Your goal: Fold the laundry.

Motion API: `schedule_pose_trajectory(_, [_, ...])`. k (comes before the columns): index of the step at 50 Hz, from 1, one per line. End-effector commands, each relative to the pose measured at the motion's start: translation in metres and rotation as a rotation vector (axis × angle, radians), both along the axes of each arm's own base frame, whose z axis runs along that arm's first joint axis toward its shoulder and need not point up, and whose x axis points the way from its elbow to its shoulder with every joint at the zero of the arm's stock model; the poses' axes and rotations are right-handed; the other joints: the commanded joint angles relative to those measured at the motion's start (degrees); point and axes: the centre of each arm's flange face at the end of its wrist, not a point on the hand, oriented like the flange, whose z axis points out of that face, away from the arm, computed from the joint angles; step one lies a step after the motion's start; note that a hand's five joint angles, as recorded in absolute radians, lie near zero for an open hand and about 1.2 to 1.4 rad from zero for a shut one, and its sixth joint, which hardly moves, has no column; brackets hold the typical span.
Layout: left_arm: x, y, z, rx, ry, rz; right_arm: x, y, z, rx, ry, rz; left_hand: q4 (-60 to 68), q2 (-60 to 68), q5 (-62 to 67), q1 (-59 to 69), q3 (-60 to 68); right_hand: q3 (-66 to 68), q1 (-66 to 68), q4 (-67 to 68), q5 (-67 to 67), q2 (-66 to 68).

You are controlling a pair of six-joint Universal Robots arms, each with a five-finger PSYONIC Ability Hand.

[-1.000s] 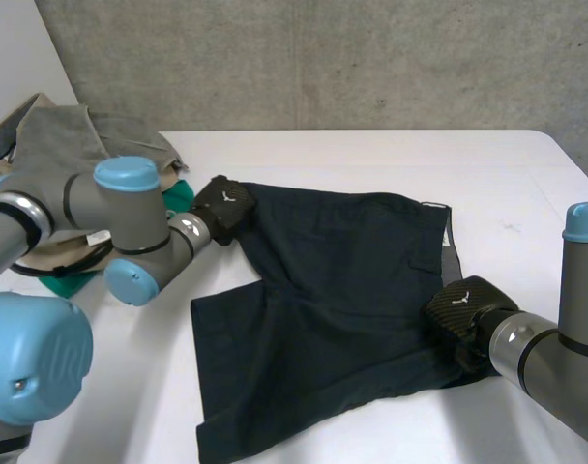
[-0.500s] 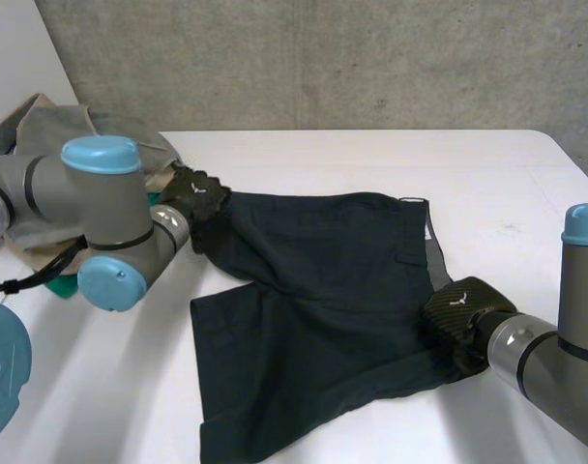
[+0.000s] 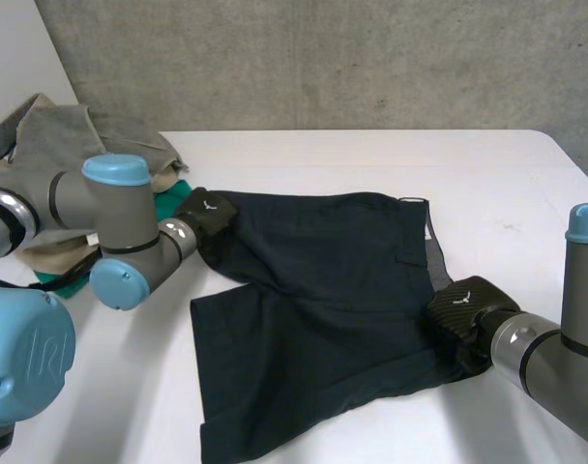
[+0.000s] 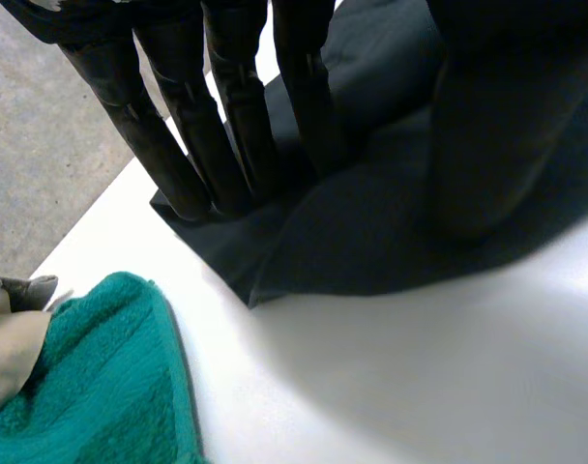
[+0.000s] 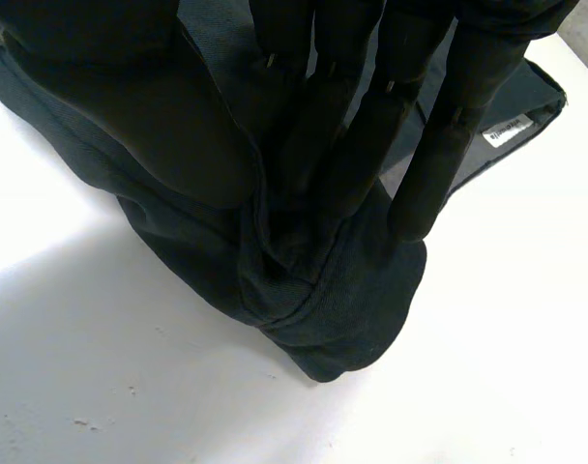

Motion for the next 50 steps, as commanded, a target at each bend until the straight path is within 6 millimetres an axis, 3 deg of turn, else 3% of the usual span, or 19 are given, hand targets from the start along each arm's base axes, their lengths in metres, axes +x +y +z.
schedule_pose_trajectory(1, [0.004,-0.001,0.000,-0.006,-0.043,0.002,0.000,-0.001,0.000,-0.005,-0.002,-0.002,33.53,32.94,33.78,31.92,33.01,11.34,15.89,11.34,11.50,12.24])
schedule_pose_trajectory(14, [0.029,0.002,0.024,-0.002,-0.070,0.136,0.000,-0.001,0.002,-0.010,-0.002,-0.003,33.55,32.96,33.80,31.94,33.04,11.34,15.89,11.34,11.50,12.24])
schedule_pose_trajectory(23, [0.042,0.014,0.016,-0.001,-0.026,0.191,0.000,0.000,0.002,-0.011,-0.002,-0.002,33.07,32.48,33.32,31.46,32.56,11.34,15.89,11.34,11.50,12.24])
schedule_pose_trajectory(24, [0.042,0.015,0.014,0.000,-0.025,0.195,0.000,0.000,0.002,-0.011,-0.002,-0.002,29.90,29.31,30.15,28.29,29.39,11.34,15.89,11.34,11.50,12.24])
schedule_pose_trajectory(25, [0.043,0.018,0.013,0.005,-0.025,0.197,0.000,0.000,0.002,-0.010,-0.001,-0.002,18.38,17.79,18.63,16.77,17.86,11.34,15.89,11.34,11.50,12.24])
schedule_pose_trajectory(27, [0.041,0.020,0.015,0.000,-0.021,0.195,0.000,0.001,0.002,-0.008,-0.001,0.000,-3.13,-3.72,-2.88,-4.74,-3.65,11.34,15.89,11.34,11.50,12.24])
schedule_pose_trajectory(28, [0.040,0.021,0.015,-0.001,-0.020,0.194,0.000,0.001,0.002,-0.010,-0.001,0.000,-5.27,-5.85,-5.01,-6.87,-5.78,11.34,15.89,11.34,11.50,12.24])
schedule_pose_trajectory(38, [0.025,0.021,0.033,-0.013,0.084,0.115,0.000,0.001,0.004,-0.011,-0.002,-0.001,-0.58,-1.17,-0.33,-2.19,-1.10,11.34,15.89,11.34,11.50,12.24])
schedule_pose_trajectory(50, [0.015,0.012,0.013,0.016,0.057,0.057,-0.002,0.000,0.004,-0.013,-0.005,-0.010,0.93,0.35,1.19,-0.67,0.42,11.34,15.89,11.34,11.50,12.24])
